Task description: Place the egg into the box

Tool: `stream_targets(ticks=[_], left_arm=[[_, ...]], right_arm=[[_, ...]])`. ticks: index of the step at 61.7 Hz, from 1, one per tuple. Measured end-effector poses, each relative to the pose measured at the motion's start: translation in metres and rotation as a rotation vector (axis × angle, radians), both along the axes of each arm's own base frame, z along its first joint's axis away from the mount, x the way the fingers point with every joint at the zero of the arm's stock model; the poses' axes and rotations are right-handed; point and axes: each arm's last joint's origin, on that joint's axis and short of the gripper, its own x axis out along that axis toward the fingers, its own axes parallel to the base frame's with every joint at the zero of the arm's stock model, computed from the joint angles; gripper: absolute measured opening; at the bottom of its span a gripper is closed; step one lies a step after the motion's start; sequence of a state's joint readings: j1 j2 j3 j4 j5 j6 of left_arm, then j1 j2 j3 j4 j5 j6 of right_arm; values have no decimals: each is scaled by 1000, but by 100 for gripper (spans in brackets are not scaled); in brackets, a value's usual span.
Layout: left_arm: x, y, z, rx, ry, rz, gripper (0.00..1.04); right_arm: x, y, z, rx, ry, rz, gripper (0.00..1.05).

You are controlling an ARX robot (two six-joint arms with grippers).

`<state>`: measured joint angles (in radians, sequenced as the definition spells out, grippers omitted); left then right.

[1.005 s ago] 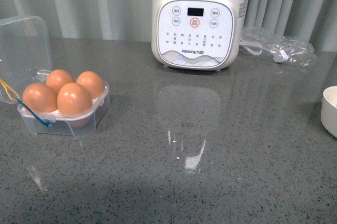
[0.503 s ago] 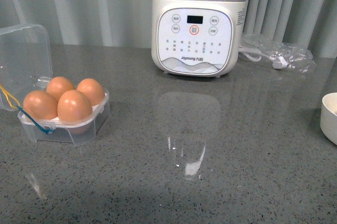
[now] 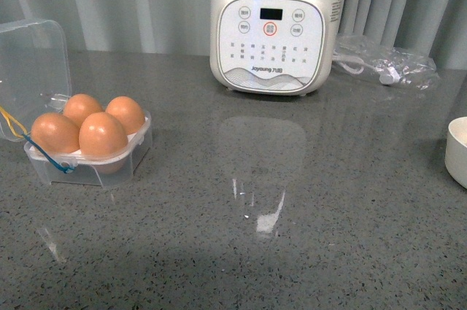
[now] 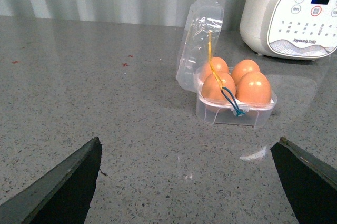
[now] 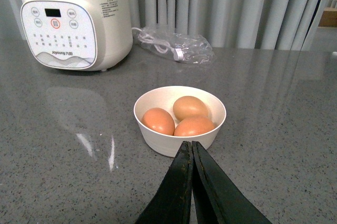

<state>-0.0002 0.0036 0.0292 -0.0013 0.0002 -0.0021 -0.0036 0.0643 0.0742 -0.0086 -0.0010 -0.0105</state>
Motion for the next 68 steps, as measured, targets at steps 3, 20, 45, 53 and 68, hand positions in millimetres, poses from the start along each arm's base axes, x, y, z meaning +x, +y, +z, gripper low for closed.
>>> stream_targets(ticks=[3, 20, 45, 53, 68], left_arm=[[0, 0, 0, 0, 0, 1, 98], [0, 0, 0, 0, 0, 0, 98], [0, 0, 0, 0, 0, 0, 98], [0, 0, 0, 0, 0, 0, 98], [0, 0, 0, 0, 0, 1, 98]], right_arm=[[0, 0, -2, 0, 3, 0, 3], [0, 0, -10, 0, 3, 0, 3], [0, 0, -18, 0, 4, 0, 3], [0, 0, -18, 0, 4, 1, 3], [0, 0, -18, 0, 4, 0, 23]])
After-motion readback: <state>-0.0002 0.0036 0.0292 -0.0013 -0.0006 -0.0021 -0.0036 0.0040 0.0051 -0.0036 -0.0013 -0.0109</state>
